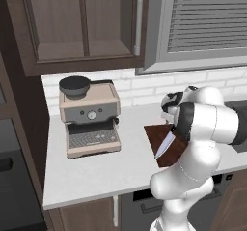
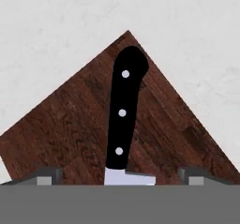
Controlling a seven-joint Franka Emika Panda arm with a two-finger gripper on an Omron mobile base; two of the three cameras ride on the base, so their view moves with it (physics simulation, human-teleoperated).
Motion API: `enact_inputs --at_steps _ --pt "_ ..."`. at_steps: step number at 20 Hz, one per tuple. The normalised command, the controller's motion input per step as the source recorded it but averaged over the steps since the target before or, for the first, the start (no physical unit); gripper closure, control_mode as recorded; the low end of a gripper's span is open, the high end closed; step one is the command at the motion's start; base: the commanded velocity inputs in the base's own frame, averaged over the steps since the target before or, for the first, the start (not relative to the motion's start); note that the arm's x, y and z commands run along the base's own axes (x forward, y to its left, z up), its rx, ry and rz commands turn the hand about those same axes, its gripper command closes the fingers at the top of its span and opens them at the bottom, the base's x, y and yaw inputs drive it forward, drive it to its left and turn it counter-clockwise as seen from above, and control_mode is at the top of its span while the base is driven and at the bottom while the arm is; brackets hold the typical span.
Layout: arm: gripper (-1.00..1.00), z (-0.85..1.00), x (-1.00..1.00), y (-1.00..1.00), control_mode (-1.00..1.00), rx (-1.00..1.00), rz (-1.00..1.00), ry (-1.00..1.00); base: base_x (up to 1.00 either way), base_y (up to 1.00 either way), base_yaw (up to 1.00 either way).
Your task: Pick up the knife from the drawer and place it on the cutting board. Then place the meat from the plate to the cutting board.
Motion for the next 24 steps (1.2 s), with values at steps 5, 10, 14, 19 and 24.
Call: enact_inputs --at_steps 5,10,14,19,24 --pt "-1.0 0.94 -0.41 -0.05 -1.0 0.06 0.0 0.0 0.0 0.0 0.0" --pt "-1.0 0.75 -0.53 0.02 -1.0 0.0 0.0 -0.05 0.0 0.0 0.0" --pt "-1.0 0.38 -0.7 0.12 -1.0 0.0 0.0 -0.06 0.0 0.0 0.0" --pt "-1.0 0.35 -0.77 0.29 -1.0 0.0 0.03 -0.11 0.0 0.0 0.0" --pt "-1.0 0.43 -0.53 0.43 -1.0 -0.01 0.13 0.0 0.0 0.0 0.0"
